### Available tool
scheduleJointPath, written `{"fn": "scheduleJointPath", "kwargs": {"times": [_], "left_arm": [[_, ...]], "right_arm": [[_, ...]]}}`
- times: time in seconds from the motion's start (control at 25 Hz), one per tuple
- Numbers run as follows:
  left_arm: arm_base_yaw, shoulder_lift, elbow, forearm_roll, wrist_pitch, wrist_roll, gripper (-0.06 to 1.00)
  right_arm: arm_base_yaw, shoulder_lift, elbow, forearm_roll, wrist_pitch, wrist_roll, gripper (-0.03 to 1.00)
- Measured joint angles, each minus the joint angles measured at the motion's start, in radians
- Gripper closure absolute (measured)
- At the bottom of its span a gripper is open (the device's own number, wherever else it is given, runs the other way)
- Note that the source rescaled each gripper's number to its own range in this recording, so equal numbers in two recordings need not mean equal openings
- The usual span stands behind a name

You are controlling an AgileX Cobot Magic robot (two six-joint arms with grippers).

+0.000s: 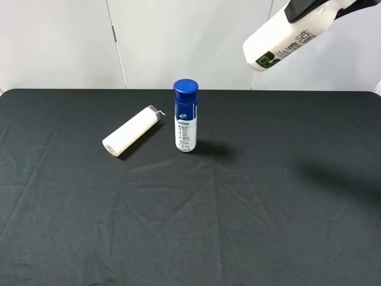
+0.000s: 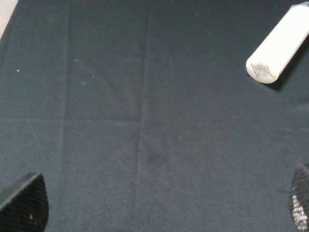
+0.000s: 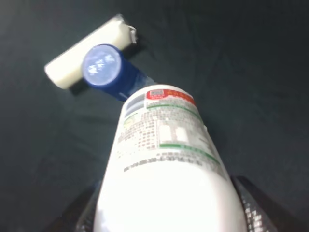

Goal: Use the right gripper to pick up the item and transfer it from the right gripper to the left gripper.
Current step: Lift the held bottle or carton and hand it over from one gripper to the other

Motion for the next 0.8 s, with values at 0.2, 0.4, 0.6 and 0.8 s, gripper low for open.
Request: {"fn": "scheduleJointPath", "kwargs": {"times": [0.2,0.4,0.6,0.8], "left_arm": [[0.0,0.0,0.0,0.0,0.0,0.0,-0.05],[0.0,0.0,0.0,0.0,0.0,0.0,-0.05],[0.0,0.0,0.0,0.0,0.0,0.0,-0.05],[0.0,0.0,0.0,0.0,0.0,0.0,-0.05]], "right_arm": [[0.0,-0.06,0.118,0.029,0.001,-0.002,0.96],[0.0,-0.13,0.201,0.029,0.001,-0.022,0.96],[0.0,-0.187,0.257,0.053,0.001,-0.028,0.96],[0.0,-0.204,0.305,0.099,0.0,-0.042,0.96]]}}
